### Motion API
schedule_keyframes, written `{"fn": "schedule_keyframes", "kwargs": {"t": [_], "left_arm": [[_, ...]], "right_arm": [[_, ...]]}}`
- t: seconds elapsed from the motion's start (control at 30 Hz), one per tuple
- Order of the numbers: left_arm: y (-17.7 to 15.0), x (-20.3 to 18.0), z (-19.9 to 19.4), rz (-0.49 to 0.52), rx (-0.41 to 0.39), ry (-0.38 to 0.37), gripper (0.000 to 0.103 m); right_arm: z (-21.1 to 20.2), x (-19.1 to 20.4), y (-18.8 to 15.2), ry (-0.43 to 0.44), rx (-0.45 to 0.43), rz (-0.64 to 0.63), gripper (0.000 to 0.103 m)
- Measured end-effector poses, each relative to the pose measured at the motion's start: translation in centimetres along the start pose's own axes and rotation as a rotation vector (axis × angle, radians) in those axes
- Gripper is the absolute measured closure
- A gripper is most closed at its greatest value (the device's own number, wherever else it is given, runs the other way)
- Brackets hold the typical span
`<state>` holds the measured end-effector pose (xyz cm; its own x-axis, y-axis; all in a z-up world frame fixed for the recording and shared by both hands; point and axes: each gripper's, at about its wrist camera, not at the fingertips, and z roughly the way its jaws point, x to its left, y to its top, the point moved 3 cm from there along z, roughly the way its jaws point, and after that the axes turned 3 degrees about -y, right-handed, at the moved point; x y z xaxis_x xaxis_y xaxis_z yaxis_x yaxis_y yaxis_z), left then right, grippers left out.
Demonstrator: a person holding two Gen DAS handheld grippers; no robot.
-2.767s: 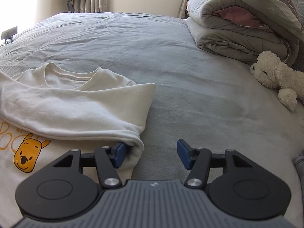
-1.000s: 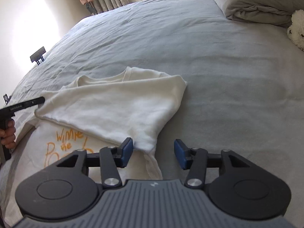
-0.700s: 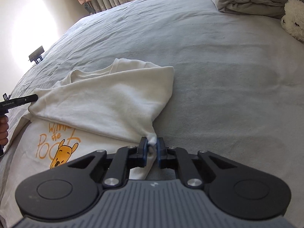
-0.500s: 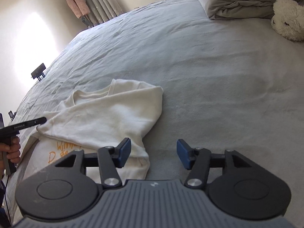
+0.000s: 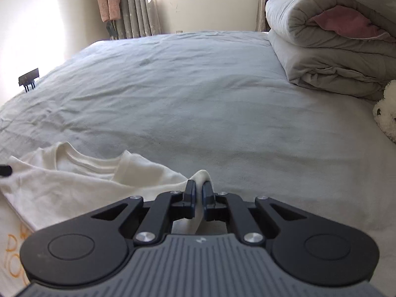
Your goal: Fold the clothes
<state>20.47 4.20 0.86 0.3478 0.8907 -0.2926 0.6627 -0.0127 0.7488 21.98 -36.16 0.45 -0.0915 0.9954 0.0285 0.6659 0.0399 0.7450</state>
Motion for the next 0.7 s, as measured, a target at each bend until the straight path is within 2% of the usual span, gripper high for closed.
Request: {"fn": "schedule_keyframes", "kwargs": {"t": [0.07, 0.13, 0.2, 0.23, 0.27, 0.3, 0.33, 0.37, 0.4, 0.43, 0.47, 0.53, 0.6, 0.67, 0.7], "left_arm": [[-0.1, 0.1, -0.1, -0.009, -0.006, -0.006, 0.099], [0.1, 0.2, -0.3, -0.019, -0.015, -0.015, 0.099], [0.2, 0.4, -0.4, -0.033, -0.019, -0.017, 0.099], [0.2, 0.4, -0.4, -0.038, -0.02, -0.017, 0.099], [0.2, 0.5, -0.4, -0.038, -0.018, -0.015, 0.099], [0.1, 0.4, -0.3, -0.04, -0.018, -0.01, 0.099], [0.1, 0.4, -0.2, -0.043, -0.018, -0.005, 0.099], [0.1, 0.4, -0.2, -0.048, -0.02, 0.001, 0.099], [0.1, 0.4, -0.1, -0.054, -0.022, 0.005, 0.099], [0.1, 0.5, -0.1, -0.064, -0.026, 0.011, 0.099], [0.1, 0.5, -0.2, -0.074, -0.028, 0.012, 0.099], [0.3, 0.4, -0.5, -0.079, -0.039, 0.012, 0.099], [0.4, 0.4, -0.5, -0.081, -0.047, 0.015, 0.099], [0.2, 0.6, 0.1, -0.092, -0.033, 0.033, 0.099], [0.0, 0.7, 0.4, -0.086, -0.026, 0.043, 0.099]], "right_arm": [[-0.9, -0.6, -0.4, -0.022, -0.024, 0.047, 0.074], [-1.9, -1.3, -0.7, -0.043, -0.049, 0.095, 0.063], [-2.8, -2.0, -1.1, -0.065, -0.073, 0.142, 0.062], [-3.8, -1.8, -1.1, -0.039, -0.088, 0.146, 0.059], [-4.7, -1.3, -1.3, 0.03, -0.086, 0.14, 0.057], [-5.3, -0.8, -1.6, 0.109, -0.057, 0.129, 0.057], [-4.9, -0.2, -2.1, 0.127, 0.015, 0.107, 0.057], [-4.4, 0.4, -2.6, 0.135, 0.092, 0.083, 0.057], [-3.8, 0.8, -3.3, 0.086, 0.149, 0.051, 0.057], [-3.9, 1.0, -3.7, 0.083, 0.143, 0.027, 0.063], [-4.1, 1.3, -4.1, 0.09, 0.126, 0.005, 0.078], [-4.9, 1.6, -3.8, 0.081, 0.085, -0.009, 0.095], [-5.3, 1.9, -3.3, 0.024, 0.046, -0.033, 0.1], [-3.9, 2.3, -4.5, -0.061, 0.107, -0.088, 0.102], [-3.2, 2.8, -5.4, -0.088, 0.094, -0.142, 0.103]]}}
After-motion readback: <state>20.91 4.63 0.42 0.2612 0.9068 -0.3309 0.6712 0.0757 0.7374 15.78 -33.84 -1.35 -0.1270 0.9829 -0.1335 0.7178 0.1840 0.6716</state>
